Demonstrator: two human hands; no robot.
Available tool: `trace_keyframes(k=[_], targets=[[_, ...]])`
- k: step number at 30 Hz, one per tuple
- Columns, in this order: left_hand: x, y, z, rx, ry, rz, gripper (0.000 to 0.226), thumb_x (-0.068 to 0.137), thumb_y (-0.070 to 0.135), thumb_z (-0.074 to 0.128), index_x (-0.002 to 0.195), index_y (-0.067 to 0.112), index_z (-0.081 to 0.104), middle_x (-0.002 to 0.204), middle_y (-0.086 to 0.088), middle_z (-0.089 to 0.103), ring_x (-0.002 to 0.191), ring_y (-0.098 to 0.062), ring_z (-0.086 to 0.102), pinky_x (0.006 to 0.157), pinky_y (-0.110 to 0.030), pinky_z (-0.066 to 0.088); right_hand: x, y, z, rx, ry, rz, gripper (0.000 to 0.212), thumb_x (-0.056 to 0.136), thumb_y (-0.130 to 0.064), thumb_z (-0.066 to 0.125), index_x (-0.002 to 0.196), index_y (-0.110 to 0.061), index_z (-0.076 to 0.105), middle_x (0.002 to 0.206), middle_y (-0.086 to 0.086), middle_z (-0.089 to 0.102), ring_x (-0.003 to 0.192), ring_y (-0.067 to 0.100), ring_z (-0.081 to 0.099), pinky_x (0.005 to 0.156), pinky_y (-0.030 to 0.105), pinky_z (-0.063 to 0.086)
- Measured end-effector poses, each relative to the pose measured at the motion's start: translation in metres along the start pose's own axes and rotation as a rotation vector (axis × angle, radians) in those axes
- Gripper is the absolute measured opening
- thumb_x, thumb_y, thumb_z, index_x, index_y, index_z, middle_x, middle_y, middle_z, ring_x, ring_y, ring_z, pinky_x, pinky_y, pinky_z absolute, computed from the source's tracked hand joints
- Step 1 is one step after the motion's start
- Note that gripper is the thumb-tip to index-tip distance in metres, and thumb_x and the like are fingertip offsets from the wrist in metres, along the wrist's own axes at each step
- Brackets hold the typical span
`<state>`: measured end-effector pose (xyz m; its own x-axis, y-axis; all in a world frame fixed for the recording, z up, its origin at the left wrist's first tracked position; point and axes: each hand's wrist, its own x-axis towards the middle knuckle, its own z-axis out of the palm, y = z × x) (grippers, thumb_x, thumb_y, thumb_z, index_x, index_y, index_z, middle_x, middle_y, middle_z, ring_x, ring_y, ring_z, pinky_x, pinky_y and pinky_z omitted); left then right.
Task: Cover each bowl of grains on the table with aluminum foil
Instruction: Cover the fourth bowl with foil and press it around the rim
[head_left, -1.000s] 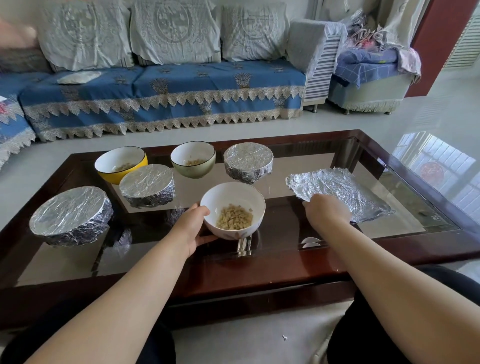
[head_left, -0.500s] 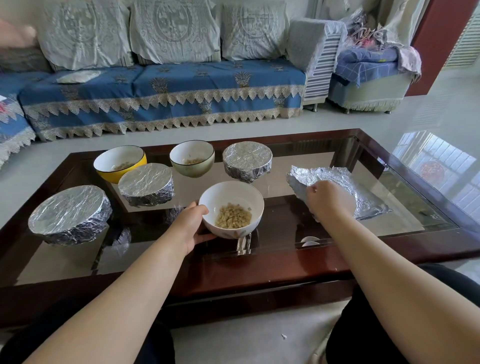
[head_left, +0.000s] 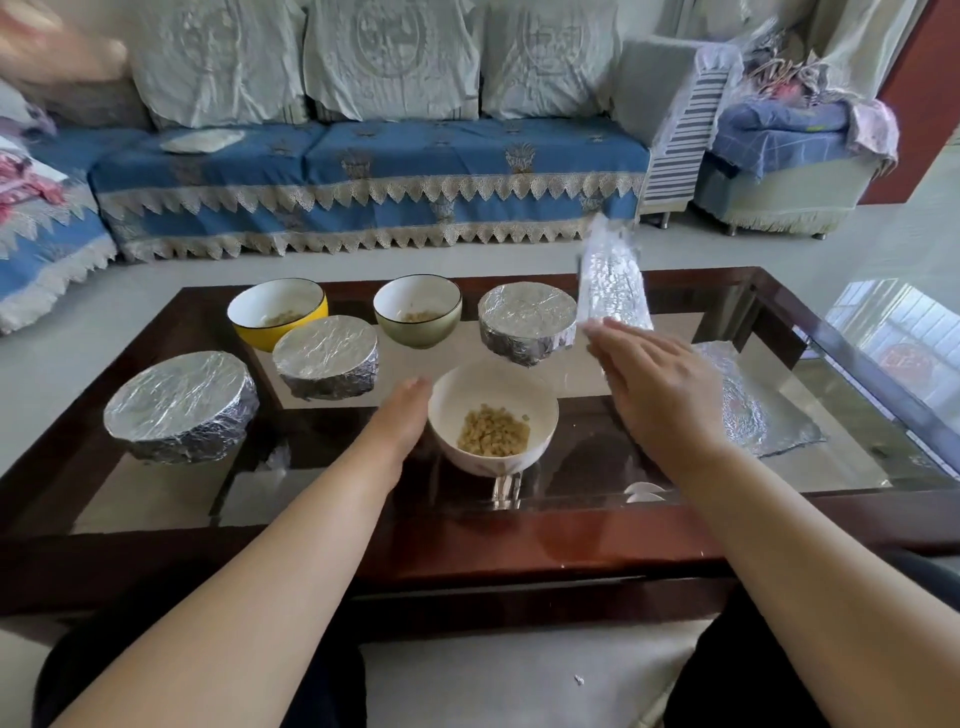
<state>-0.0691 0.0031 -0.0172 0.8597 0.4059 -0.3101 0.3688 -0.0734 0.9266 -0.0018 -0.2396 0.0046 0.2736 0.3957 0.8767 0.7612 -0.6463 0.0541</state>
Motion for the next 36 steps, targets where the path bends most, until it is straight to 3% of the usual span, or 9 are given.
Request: trace_keyframes(k=[2,5,8,12,18,24,27,29,36], targets=[[0.003,0.006,-0.010,-0.082,0.034,0.015,0.065,0.102,0.061,0.020,0.142,0.017,0.048,0.126,0.006,0.058,0.125,-0.015,0.046,0.112,-0.040,0.030,-0.007,-0.019,0.008,0.162,-0.153,-0.184,0.023,0.092,-0.020,0.066,0.111,-0.008,0.072,0.110,0.003,0.073,0.105,0.021,0.069,0.088,0.038,0.057],[0.017,0.002,-0.028,-0.336,0.049,-0.062,0.087,0.091,0.076,0.015,0.133,0.010,0.054,0.101,-0.005,0.074,0.101,-0.022,0.067,0.094,-0.040,0.046,-0.020,-0.042,0.019,0.213,-0.334,-0.273,0.027,0.087,-0.012,0.068,0.114,-0.009,0.071,0.115,0.004,0.071,0.109,0.023,0.067,0.091,0.041,0.055],[0.015,0.001,-0.032,-0.315,-0.007,-0.162,0.100,0.071,0.092,0.040,0.140,0.022,0.052,0.139,-0.006,0.058,0.126,-0.026,0.056,0.109,-0.047,0.040,-0.027,-0.050,0.027,0.252,-0.388,-0.337,0.029,0.088,-0.014,0.053,0.108,-0.011,0.073,0.110,0.003,0.073,0.106,0.021,0.069,0.092,0.040,0.055],[0.014,-0.002,-0.022,-0.103,0.054,-0.072,0.061,0.092,0.040,0.067,0.144,0.012,0.046,0.147,-0.007,0.045,0.123,-0.018,0.043,0.101,-0.032,0.029,-0.035,-0.053,0.028,0.318,-0.454,-0.263,0.030,0.092,-0.035,0.054,0.100,-0.014,0.075,0.103,-0.002,0.075,0.100,0.014,0.070,0.089,0.038,0.056],[0.023,-0.002,-0.028,0.117,0.073,-0.034,0.054,0.088,0.013,0.068,0.139,0.009,0.050,0.135,-0.006,0.055,0.120,-0.022,0.050,0.092,-0.031,0.035,-0.023,-0.049,0.019,0.402,-0.346,0.543,0.039,0.096,-0.047,0.050,0.118,-0.019,0.065,0.116,-0.004,0.068,0.100,0.015,0.065,0.084,0.035,0.052],[0.021,0.004,-0.033,0.114,-0.019,-0.125,0.030,0.092,0.034,0.067,0.111,0.012,0.061,0.148,-0.007,0.041,0.138,-0.026,0.034,0.108,-0.043,0.027,-0.008,-0.025,0.032,0.612,-0.669,1.297,0.069,0.088,-0.051,0.063,0.136,-0.003,0.047,0.127,0.009,0.060,0.110,0.023,0.059,0.082,0.026,0.047],[0.022,0.002,-0.028,0.023,-0.038,-0.171,0.056,0.090,0.040,0.069,0.131,0.007,0.051,0.160,-0.009,0.027,0.148,-0.029,0.021,0.115,-0.053,0.017,-0.007,-0.027,0.033,0.858,-0.613,1.469,0.026,0.093,-0.029,0.064,0.096,-0.004,0.059,0.070,0.001,0.065,0.058,0.013,0.061,0.040,0.011,0.040],[0.024,-0.001,-0.026,0.026,-0.033,-0.182,0.080,0.086,0.032,0.075,0.149,0.005,0.034,0.161,-0.011,0.024,0.148,-0.029,0.019,0.116,-0.054,0.015,-0.005,-0.029,0.032,1.016,-0.582,1.587,0.020,0.092,-0.017,0.067,0.078,-0.005,0.057,0.045,-0.003,0.058,0.035,0.009,0.054,0.033,0.012,0.037],[0.026,-0.012,-0.039,0.171,-0.143,-0.145,0.107,0.068,0.031,0.087,0.153,0.009,0.026,0.156,-0.011,0.035,0.142,-0.028,0.033,0.118,-0.044,0.021,-0.006,-0.032,0.028,1.133,-0.611,1.618,0.015,0.087,-0.005,0.069,0.077,0.002,0.061,0.055,0.007,0.061,0.040,0.014,0.058,0.041,0.020,0.047]])
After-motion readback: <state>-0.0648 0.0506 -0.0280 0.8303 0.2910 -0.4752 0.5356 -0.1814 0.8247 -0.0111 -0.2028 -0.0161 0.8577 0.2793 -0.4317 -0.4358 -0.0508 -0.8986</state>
